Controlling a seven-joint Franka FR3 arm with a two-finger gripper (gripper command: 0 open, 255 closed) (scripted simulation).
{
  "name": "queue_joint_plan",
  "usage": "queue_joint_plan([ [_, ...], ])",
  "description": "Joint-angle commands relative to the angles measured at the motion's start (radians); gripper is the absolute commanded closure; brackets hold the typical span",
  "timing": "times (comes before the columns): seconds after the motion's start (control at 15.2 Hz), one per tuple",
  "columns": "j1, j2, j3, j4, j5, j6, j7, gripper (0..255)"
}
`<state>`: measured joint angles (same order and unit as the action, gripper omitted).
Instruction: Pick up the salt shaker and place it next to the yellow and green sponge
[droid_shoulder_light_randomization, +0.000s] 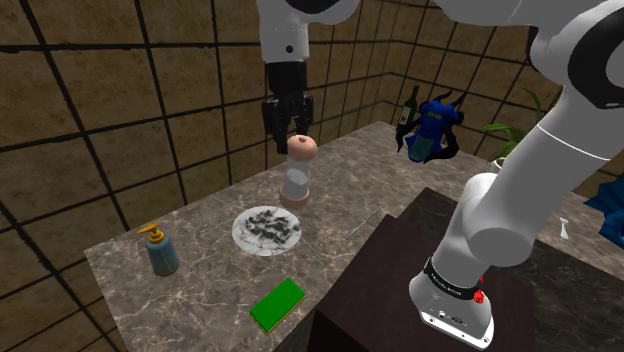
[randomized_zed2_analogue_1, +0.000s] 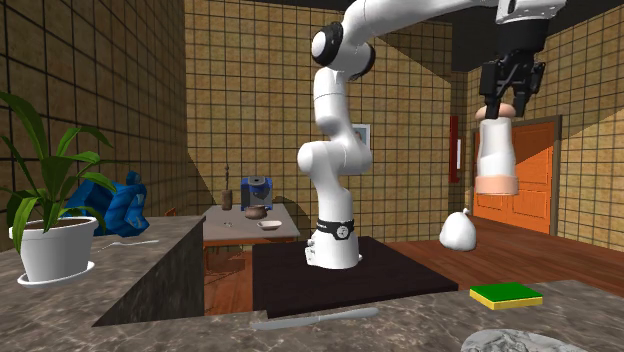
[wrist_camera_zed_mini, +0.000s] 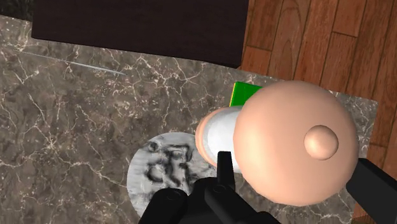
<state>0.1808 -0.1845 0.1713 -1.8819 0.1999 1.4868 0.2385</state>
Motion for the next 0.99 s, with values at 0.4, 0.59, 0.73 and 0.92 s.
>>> queue_joint_plan([
  [0.4, 0.083, 0.16, 0.111, 0.17, 0.015, 0.027, 0.2, 255],
  [0.59, 0.119, 0.24, 0.147, 0.259, 0.003, 0.029, 0.274, 255],
  [0.73, 0.146, 0.299, 0.168, 0.328, -0.01, 0.027, 0.324, 255],
  [0.92, 0.193, 0.396, 0.196, 0.447, -0.037, 0.015, 0.399, 255],
])
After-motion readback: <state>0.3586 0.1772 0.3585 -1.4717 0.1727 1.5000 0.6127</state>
